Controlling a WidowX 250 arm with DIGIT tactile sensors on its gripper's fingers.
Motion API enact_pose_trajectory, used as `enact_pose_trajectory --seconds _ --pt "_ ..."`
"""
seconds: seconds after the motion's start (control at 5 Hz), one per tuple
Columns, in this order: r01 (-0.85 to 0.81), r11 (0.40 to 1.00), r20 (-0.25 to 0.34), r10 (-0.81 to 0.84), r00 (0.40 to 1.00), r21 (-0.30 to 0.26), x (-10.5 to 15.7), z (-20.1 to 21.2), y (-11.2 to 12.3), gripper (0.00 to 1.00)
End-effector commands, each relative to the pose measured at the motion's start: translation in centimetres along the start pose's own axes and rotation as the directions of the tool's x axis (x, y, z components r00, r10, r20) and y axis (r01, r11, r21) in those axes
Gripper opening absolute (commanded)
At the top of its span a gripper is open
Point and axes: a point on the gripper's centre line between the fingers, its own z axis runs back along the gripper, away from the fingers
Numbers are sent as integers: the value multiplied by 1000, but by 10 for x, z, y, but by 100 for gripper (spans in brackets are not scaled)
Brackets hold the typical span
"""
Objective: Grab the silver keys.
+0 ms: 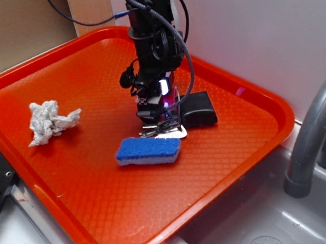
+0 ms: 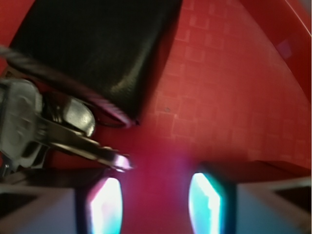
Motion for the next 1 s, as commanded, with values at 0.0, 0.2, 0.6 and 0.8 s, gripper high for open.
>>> enact_pose_trajectory --seconds 0.0,0.2,0.6,0.8 --pt "-2 1000 16 2 1000 13 12 1 -6 0" --pt "-52 998 99 54 994 -28 0 34 8 0" --pt "-118 986 195 139 971 -116 -17 90 31 0" --pt "-88 990 169 107 980 -114 -5 81 14 62"
